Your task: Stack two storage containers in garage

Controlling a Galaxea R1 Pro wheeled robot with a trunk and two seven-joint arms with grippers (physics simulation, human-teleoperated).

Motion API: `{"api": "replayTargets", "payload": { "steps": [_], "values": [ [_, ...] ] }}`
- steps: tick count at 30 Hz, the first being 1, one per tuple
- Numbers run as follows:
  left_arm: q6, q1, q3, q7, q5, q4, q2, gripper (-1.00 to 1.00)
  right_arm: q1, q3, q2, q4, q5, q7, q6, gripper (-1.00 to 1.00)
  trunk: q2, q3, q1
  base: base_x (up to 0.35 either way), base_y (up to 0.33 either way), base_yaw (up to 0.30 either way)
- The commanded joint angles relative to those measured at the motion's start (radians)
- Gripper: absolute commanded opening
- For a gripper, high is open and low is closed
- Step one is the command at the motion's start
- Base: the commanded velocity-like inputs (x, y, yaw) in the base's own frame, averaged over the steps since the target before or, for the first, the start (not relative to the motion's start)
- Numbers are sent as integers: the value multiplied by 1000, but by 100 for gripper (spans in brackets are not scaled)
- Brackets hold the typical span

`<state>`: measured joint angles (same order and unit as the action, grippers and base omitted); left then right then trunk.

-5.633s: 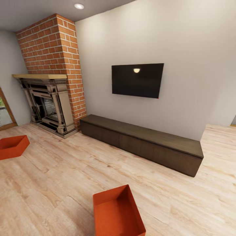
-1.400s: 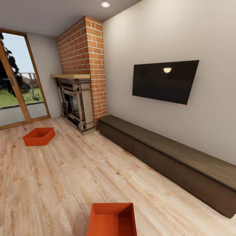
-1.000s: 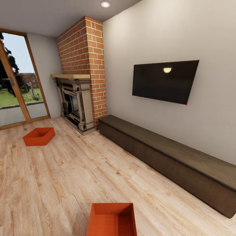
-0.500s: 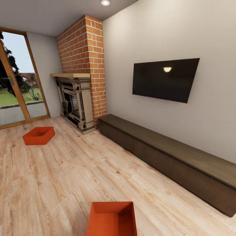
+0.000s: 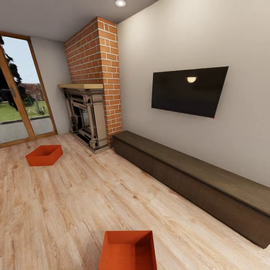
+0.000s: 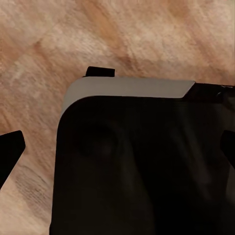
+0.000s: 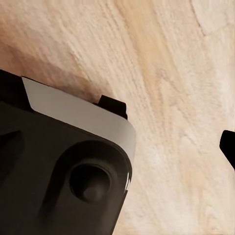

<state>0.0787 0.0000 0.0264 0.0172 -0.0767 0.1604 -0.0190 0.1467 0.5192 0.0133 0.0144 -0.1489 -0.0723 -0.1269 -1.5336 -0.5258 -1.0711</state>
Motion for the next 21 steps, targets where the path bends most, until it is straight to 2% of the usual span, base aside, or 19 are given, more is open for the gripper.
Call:
{"api": "replayTargets", "payload": {
  "steps": [1, 5, 9, 12, 13, 17, 21],
  "values": [
    [3, 0, 4, 1, -16, 4, 0, 100, 1, 9, 1, -12, -10, -3, 0, 100, 0, -1, 0, 0, 0, 0],
    [-2, 0, 8, 1, -53, 57, 1, 100, 1, 8, 2, -119, -11, -6, 15, 100, 0, -1, 0, 0, 0, 0],
    [-40, 0, 9, 19, -74, 185, 2, 100, 0, 7, 5, -246, -13, -43, 61, 100, 0, -1, 0, 0, 0, 0],
    [-126, 0, 9, 53, -75, 291, 2, 100, 2, 7, 9, -307, -19, -90, 97, 100, 0, -1, 0, 0, 0, 0],
    [-211, -3, 8, 71, -69, 359, 0, 100, 17, 7, 11, -327, -39, -110, 110, 100, 0, -1, 0, 0, 0, 0],
    [-257, -42, 6, 78, -62, 378, 6, 100, 65, 7, 10, -334, -88, -118, 109, 100, 0, -1, 0, 0, 0, 0],
    [-237, -73, 6, 83, -60, 377, 9, 100, 92, 7, 11, -336, -114, -119, 105, 100, 0, -1, 0, 0, 0, 0]
  ]
}}
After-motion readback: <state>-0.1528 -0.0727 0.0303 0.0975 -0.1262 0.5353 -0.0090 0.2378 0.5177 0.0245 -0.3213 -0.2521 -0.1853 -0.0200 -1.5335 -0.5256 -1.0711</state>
